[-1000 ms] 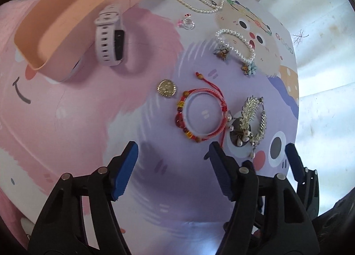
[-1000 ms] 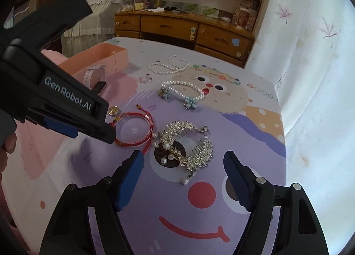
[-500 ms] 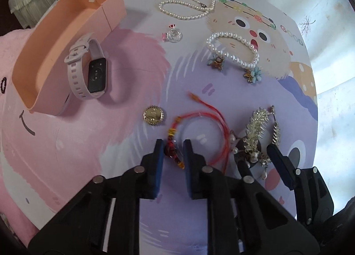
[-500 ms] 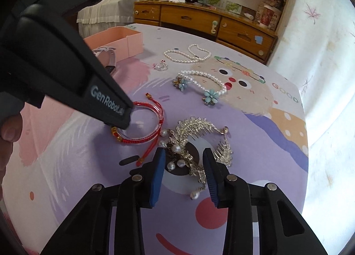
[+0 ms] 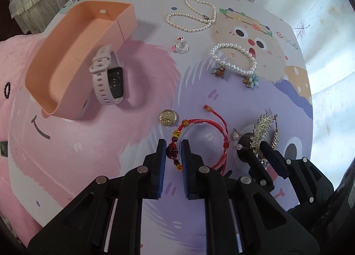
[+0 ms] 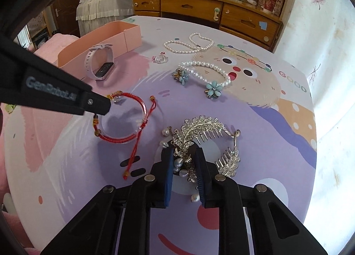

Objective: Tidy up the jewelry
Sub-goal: 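Grasp the red string bracelet with left tool while right tool grasps silver leaf comb, then carry both held pieces over the pink box and open both tools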

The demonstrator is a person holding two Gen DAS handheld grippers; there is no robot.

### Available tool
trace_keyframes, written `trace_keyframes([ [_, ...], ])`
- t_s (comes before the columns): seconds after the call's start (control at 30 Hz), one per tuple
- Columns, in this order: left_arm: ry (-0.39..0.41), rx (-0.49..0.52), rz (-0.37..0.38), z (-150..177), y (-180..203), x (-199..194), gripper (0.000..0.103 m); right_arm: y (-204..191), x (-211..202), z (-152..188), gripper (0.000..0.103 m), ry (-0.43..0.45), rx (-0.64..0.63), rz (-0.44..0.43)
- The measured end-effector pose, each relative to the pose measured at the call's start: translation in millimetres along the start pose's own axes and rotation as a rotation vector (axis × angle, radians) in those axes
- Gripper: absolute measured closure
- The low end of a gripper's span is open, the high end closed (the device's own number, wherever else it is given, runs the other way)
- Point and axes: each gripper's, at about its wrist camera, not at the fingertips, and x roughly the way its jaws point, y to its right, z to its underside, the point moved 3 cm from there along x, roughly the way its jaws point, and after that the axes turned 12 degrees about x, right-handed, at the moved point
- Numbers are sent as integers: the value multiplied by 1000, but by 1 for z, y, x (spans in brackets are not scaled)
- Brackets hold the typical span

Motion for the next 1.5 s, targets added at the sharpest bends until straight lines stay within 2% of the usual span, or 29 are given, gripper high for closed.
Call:
trace_keyframes([
  [0.2,11,38,53,14,-4,-31,92,-1,-21,1,94,-3,68,-23],
  [0.37,39,83,84,32,-6,-62,92,2,-37,5,95,6,155,-24],
  [0.6,105,106,110,43,-25,-102,92,-5,-70,7,95,23,297,-87],
  [0.77,166,158,131,35,-52,-134,92,-26,-88,2,95,28,376,-168],
  [0.9,219,203,155,23,-78,-156,92,-64,-101,-8,95,57,345,-154],
  [1.17,267,305,200,-12,-141,-177,92,-157,-118,-38,95,112,357,-123],
  [1.3,269,355,234,-31,-176,-175,92,-204,-117,-58,95,160,409,-111],
  [1.5,290,461,214,-60,-217,-158,92,-267,-104,-88,95,263,489,-112],
])
